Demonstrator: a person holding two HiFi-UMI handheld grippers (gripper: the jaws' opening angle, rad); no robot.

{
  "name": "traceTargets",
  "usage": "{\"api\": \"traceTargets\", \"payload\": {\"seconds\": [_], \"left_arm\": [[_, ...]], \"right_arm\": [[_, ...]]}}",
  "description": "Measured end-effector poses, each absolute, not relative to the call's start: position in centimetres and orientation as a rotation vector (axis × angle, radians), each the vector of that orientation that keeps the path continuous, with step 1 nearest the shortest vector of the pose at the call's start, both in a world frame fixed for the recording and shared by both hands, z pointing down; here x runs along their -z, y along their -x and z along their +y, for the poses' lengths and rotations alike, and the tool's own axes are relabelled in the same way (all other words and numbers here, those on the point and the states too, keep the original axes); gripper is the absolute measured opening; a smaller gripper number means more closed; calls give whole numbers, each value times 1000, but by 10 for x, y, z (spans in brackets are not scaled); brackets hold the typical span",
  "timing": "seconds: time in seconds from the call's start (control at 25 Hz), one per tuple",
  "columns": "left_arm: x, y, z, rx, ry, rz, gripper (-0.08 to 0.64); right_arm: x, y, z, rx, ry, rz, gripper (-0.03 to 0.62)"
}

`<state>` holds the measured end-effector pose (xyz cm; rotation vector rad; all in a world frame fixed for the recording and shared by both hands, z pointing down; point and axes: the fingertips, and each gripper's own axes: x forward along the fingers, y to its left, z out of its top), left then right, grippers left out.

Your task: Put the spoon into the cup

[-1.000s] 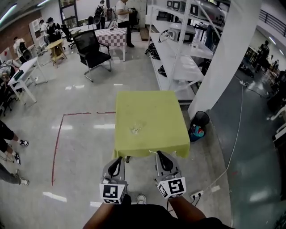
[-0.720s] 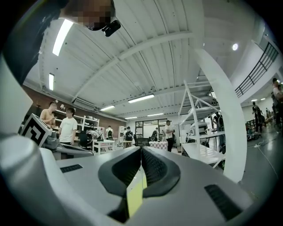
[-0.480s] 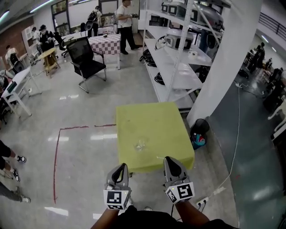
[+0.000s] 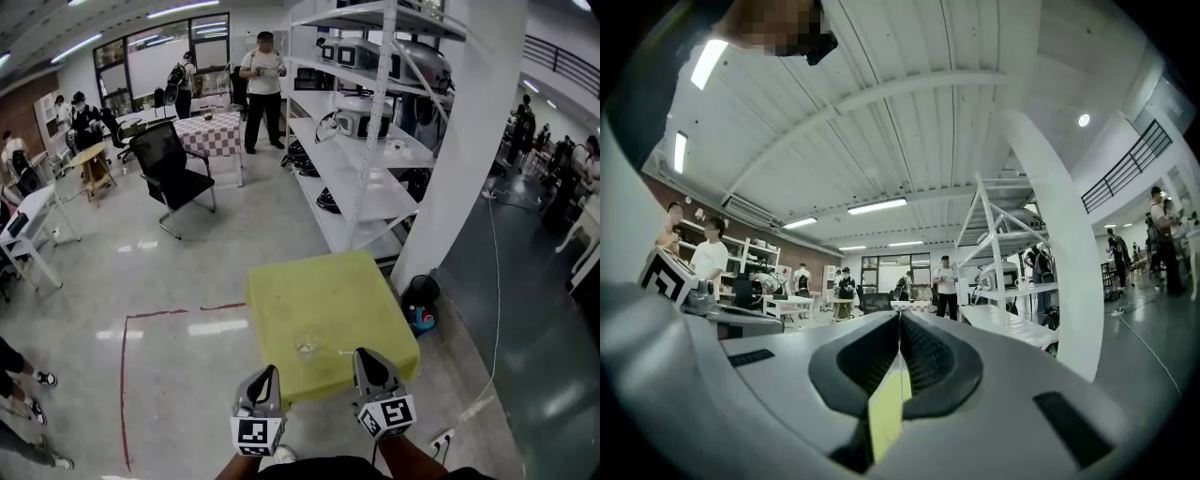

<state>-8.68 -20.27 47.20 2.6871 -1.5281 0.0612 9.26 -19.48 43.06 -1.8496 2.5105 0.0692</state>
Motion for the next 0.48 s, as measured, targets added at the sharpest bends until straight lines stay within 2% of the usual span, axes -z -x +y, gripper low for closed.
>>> {"api": "traceTargets", "payload": {"seconds": [0.48], "left_arm": [[-479,96,-244,-76,-2698,-1527,6]], "right_arm": [[-435,-70,-238,-64,1813,2522,11]]}}
